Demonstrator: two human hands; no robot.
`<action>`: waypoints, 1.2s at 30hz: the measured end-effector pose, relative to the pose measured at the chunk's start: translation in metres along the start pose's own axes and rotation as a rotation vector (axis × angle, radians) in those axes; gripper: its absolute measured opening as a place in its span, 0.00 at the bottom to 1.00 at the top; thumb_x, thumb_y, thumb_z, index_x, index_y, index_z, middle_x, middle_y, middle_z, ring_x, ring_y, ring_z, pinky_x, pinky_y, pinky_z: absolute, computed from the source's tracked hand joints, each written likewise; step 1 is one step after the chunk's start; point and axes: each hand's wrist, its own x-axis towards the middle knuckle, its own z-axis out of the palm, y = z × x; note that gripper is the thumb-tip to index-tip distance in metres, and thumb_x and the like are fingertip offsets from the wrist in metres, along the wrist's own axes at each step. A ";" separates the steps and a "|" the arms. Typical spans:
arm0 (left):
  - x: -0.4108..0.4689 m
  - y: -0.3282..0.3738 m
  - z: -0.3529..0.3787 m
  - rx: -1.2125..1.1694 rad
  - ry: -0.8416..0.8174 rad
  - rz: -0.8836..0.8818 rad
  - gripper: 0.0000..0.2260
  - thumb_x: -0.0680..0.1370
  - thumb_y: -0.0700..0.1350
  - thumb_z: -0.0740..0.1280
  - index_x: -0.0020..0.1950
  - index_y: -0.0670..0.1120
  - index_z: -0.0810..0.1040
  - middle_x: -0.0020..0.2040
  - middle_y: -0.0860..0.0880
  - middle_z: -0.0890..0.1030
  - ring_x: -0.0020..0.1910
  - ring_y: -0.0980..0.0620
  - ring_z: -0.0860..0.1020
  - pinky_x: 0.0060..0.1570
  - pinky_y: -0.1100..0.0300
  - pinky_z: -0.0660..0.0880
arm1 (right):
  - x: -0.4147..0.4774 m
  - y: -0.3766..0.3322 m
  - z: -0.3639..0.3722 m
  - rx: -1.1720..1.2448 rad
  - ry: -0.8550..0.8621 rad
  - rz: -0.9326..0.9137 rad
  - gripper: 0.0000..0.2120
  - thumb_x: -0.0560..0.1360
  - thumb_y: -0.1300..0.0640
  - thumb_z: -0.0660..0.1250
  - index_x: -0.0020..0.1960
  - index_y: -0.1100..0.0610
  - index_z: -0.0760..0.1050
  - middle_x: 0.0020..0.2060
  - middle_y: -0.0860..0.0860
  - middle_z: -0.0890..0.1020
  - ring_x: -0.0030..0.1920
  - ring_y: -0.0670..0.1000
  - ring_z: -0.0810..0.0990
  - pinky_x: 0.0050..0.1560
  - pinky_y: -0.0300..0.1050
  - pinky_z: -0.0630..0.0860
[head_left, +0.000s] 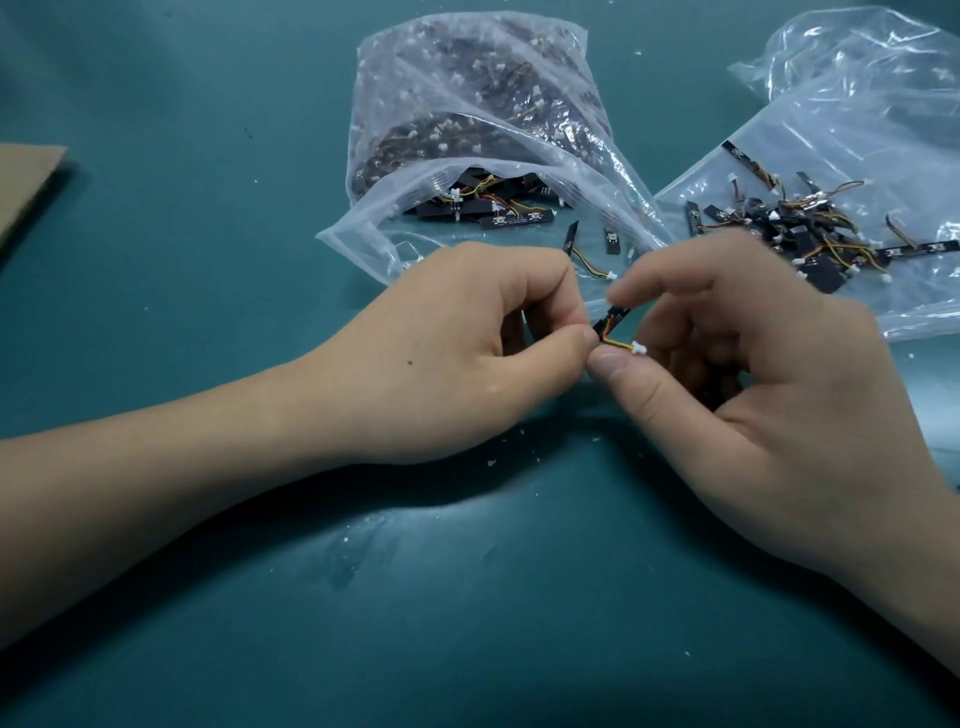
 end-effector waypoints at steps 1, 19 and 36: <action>0.000 0.001 0.000 0.004 -0.006 0.001 0.07 0.77 0.48 0.67 0.39 0.52 0.75 0.29 0.62 0.76 0.27 0.59 0.73 0.30 0.72 0.64 | 0.000 -0.001 0.000 -0.022 -0.001 -0.029 0.05 0.79 0.51 0.70 0.53 0.46 0.77 0.38 0.44 0.78 0.32 0.50 0.77 0.34 0.37 0.71; -0.001 0.002 -0.002 0.012 -0.041 -0.004 0.08 0.74 0.46 0.66 0.35 0.51 0.71 0.28 0.55 0.73 0.29 0.56 0.70 0.32 0.65 0.66 | 0.003 0.011 -0.001 0.098 -0.064 0.153 0.07 0.80 0.49 0.66 0.58 0.43 0.78 0.38 0.49 0.82 0.32 0.54 0.78 0.36 0.48 0.75; -0.001 0.002 -0.002 0.040 -0.060 0.006 0.07 0.74 0.46 0.65 0.36 0.49 0.72 0.29 0.51 0.74 0.29 0.53 0.71 0.33 0.60 0.69 | 0.003 0.008 -0.003 0.132 -0.105 0.166 0.03 0.79 0.50 0.66 0.46 0.47 0.77 0.33 0.52 0.82 0.29 0.53 0.74 0.29 0.42 0.70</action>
